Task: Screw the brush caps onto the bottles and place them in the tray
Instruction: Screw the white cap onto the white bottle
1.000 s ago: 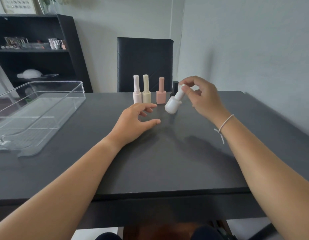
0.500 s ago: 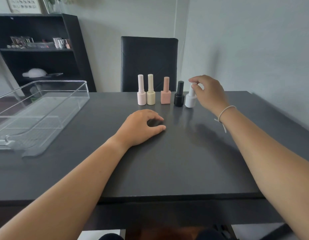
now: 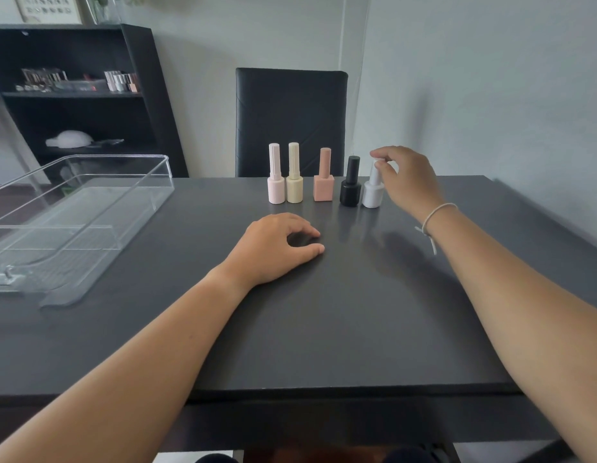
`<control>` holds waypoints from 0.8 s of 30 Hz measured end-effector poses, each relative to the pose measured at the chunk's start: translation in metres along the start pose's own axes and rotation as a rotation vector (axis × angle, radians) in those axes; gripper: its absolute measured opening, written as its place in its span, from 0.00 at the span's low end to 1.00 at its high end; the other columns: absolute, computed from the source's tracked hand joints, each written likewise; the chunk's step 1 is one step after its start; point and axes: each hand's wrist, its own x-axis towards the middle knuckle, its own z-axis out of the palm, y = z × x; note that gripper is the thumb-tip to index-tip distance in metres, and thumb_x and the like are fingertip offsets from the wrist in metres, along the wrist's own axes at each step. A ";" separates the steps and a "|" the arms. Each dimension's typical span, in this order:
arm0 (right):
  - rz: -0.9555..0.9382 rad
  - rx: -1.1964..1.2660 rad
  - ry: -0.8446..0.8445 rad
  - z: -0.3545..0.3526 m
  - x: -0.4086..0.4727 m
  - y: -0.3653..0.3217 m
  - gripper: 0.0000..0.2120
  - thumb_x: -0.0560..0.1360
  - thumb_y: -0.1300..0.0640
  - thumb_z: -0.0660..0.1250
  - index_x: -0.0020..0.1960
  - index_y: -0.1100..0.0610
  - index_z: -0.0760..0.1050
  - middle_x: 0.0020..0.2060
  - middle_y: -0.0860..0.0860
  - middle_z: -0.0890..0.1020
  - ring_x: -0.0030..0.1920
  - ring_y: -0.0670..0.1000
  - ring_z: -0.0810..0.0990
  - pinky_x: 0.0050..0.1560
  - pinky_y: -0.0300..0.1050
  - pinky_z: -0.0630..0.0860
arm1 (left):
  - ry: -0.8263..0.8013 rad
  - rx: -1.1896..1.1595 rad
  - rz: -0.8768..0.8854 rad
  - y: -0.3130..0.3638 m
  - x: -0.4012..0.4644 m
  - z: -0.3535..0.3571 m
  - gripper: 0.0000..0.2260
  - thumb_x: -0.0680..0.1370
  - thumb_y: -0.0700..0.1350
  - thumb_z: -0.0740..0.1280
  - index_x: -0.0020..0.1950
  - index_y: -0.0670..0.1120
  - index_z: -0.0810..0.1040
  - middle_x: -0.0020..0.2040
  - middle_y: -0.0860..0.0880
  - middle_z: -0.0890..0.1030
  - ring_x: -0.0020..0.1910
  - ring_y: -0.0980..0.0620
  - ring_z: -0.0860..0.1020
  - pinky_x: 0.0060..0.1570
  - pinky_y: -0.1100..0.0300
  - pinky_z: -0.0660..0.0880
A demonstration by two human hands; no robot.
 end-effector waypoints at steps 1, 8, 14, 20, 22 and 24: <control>-0.001 0.000 -0.001 0.000 0.000 0.000 0.13 0.78 0.59 0.57 0.58 0.56 0.76 0.59 0.51 0.78 0.60 0.52 0.74 0.62 0.47 0.69 | 0.001 0.001 0.001 0.000 0.000 0.000 0.12 0.72 0.55 0.68 0.52 0.54 0.81 0.56 0.58 0.79 0.53 0.63 0.73 0.55 0.64 0.66; -0.008 0.004 0.013 0.000 -0.004 0.001 0.14 0.77 0.58 0.58 0.60 0.54 0.75 0.60 0.50 0.78 0.60 0.51 0.75 0.62 0.47 0.70 | 0.003 0.004 -0.003 0.001 0.000 0.000 0.12 0.72 0.55 0.68 0.53 0.54 0.81 0.56 0.58 0.79 0.54 0.61 0.73 0.55 0.64 0.66; -0.004 0.035 0.069 -0.003 -0.009 0.000 0.14 0.77 0.55 0.59 0.61 0.52 0.74 0.55 0.49 0.79 0.58 0.49 0.74 0.55 0.39 0.66 | -0.001 0.004 -0.010 0.001 -0.001 0.000 0.12 0.72 0.55 0.68 0.53 0.54 0.81 0.56 0.58 0.79 0.56 0.60 0.74 0.58 0.61 0.67; 0.011 0.097 0.104 -0.007 -0.019 -0.004 0.13 0.76 0.55 0.59 0.59 0.52 0.74 0.53 0.49 0.80 0.57 0.48 0.74 0.55 0.37 0.65 | -0.005 -0.009 -0.017 0.002 -0.002 -0.001 0.12 0.72 0.55 0.68 0.52 0.54 0.81 0.56 0.57 0.79 0.55 0.59 0.74 0.60 0.58 0.69; 0.015 0.118 0.110 -0.007 -0.022 -0.007 0.13 0.76 0.55 0.59 0.59 0.53 0.75 0.51 0.48 0.79 0.56 0.48 0.74 0.54 0.37 0.65 | -0.004 -0.014 -0.022 0.003 -0.002 -0.002 0.11 0.72 0.54 0.69 0.52 0.53 0.81 0.56 0.57 0.79 0.56 0.59 0.74 0.60 0.59 0.69; 0.021 0.143 0.107 -0.006 -0.027 -0.009 0.12 0.76 0.56 0.59 0.58 0.53 0.75 0.49 0.46 0.78 0.56 0.47 0.75 0.54 0.37 0.66 | -0.004 -0.022 -0.031 0.004 -0.003 -0.002 0.11 0.72 0.54 0.69 0.52 0.53 0.81 0.56 0.56 0.79 0.56 0.58 0.75 0.59 0.59 0.69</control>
